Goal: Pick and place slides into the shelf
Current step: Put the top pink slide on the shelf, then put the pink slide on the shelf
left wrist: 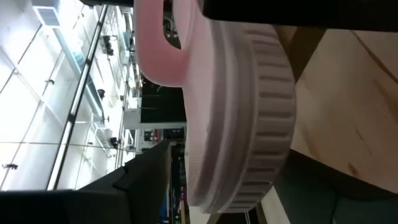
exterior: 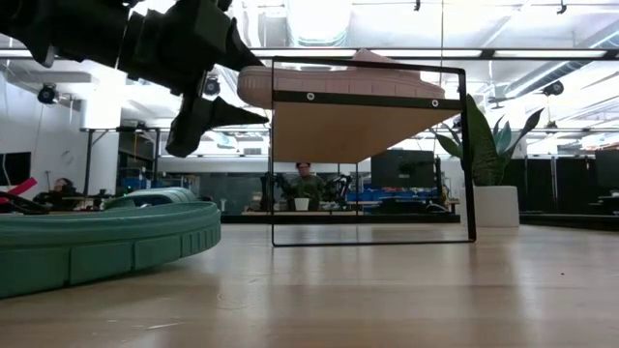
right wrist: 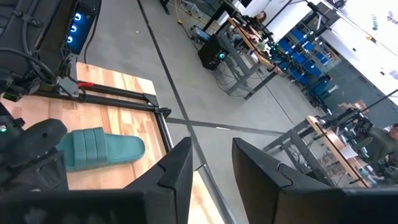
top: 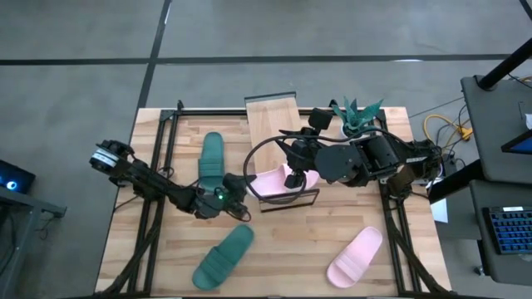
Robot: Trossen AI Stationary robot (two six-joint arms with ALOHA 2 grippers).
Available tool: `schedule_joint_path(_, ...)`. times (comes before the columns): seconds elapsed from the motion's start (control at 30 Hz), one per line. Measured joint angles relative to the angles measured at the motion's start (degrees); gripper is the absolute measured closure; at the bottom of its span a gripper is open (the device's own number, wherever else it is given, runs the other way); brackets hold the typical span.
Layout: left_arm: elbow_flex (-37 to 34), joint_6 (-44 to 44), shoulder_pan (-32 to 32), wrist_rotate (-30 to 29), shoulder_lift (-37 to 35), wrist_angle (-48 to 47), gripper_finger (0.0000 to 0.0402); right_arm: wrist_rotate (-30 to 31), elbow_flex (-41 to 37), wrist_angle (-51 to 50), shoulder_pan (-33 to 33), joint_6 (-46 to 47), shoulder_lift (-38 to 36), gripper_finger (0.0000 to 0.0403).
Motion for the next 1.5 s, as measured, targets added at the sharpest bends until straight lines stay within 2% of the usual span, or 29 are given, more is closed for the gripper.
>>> schedule_joint_path(0.17,-0.08,0.08,-0.07,-5.69,-0.22,-0.01,0.0155,0.0,0.0,0.0,0.0,-1.04,0.0,0.0294)
schedule_joint_path(0.27,-0.36,-0.04,-0.13,-6.9,-1.56,0.17,0.0155,0.0,0.0,0.0,0.0,-1.39,0.0,0.0296)
schedule_joint_path(0.4,-1.45,-0.08,-0.99,-7.44,-4.69,0.0,0.0155,0.01,0.0,-0.01,0.0,-1.53,0.0,0.0303)
schedule_joint_path(0.57,-2.96,-0.64,-3.44,-10.97,-9.86,-1.53,0.0155,0.0,-0.02,-0.02,0.0,-1.53,-0.11,0.0309)
schedule_joint_path(0.73,-2.97,-9.38,-5.59,-11.63,-14.89,-12.1,0.0155,0.0,-0.02,-0.04,0.0,-1.53,-0.58,0.0309)
schedule_joint_path(0.9,-2.97,-22.36,-5.86,-11.1,-19.8,-24.21,0.0155,0.02,-0.02,-0.04,0.0,-1.53,-0.72,0.0312)
schedule_joint_path(0.93,-2.97,-25.27,-5.86,-9.84,-20.97,-26.71,0.0155,0.0,-0.02,-0.04,0.02,-1.52,-0.72,0.0312)
schedule_joint_path(1.0,-2.99,-31.12,-5.86,-3.09,-24.12,-31.97,0.0155,-0.02,-0.02,-0.04,0.31,-1.11,-0.72,0.0311)
schedule_joint_path(1.17,-2.99,-40.77,-5.86,23.44,-34.36,-40.16,0.0155,-0.09,-0.02,-0.42,3.6,0.84,-0.74,0.031)
schedule_joint_path(1.23,-3.12,-42.08,-5.92,31.42,-37.92,-40.75,0.0155,-0.13,-0.02,-0.67,5.56,2.48,-0.74,0.031)
schedule_joint_path(1.33,-3.85,-42.07,-5.97,36.9,-42.45,-40.87,0.0155,-0.12,-0.02,-3.2,9.15,5.89,-0.76,0.0313)
schedule_joint_path(1.5,-5.86,-42.03,-5.95,36.42,-48.03,-40.98,0.0155,-0.05,-0.29,-11.64,15.65,16.97,-0.5,0.0319)
